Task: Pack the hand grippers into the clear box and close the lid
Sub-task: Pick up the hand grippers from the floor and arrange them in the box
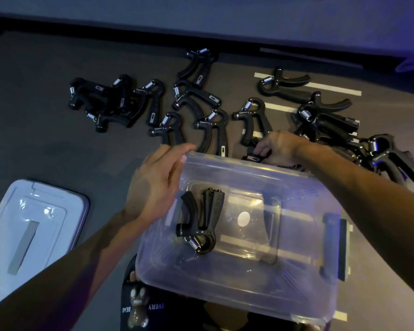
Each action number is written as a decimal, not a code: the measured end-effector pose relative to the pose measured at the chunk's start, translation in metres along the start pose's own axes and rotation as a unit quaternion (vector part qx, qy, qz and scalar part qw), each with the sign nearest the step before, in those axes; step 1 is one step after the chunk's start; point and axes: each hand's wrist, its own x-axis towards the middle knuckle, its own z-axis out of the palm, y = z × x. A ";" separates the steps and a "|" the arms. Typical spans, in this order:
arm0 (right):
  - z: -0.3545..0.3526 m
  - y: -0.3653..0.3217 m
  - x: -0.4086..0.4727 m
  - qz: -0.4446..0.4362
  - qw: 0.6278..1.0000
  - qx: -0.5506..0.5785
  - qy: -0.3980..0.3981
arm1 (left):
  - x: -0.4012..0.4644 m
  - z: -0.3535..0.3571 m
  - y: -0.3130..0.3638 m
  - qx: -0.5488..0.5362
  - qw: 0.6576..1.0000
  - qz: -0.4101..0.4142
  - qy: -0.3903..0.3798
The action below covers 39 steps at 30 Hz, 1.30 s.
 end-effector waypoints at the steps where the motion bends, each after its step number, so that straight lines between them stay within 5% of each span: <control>1: 0.000 -0.001 0.002 -0.004 1.000 0.002 -0.011 | 0.000 0.000 0.000 0.000 1.000 0.003 0.000; 7: 0.005 0.008 0.013 0.004 0.998 0.041 -0.037 | -0.001 -0.002 0.001 0.001 1.000 0.001 -0.001; 10: -0.001 0.011 0.003 -0.015 0.998 0.050 0.029 | -0.001 -0.002 0.003 0.002 1.000 -0.005 -0.004; 14: -0.009 0.012 -0.019 -0.036 0.972 0.218 0.085 | -0.001 -0.004 0.003 0.008 1.000 -0.009 -0.010; 22: -0.037 -0.019 -0.076 -0.074 0.791 0.534 0.290 | -0.001 -0.001 0.000 0.025 1.000 0.002 -0.005; 29: -0.059 -0.079 -0.136 -0.208 0.661 0.673 0.259 | 0.000 0.000 0.000 0.024 1.000 0.004 -0.002; 31: -0.039 -0.088 -0.147 -0.214 0.670 0.680 0.205 | 0.000 0.000 -0.002 0.019 1.000 0.007 -0.001; 35: 0.037 -0.104 -0.144 -0.144 0.763 0.620 0.115 | 0.000 0.000 -0.005 0.007 1.000 0.016 -0.006; 39: 0.087 -0.115 -0.127 -0.079 0.782 0.615 0.058 | 0.000 0.001 -0.006 0.002 1.000 0.013 -0.007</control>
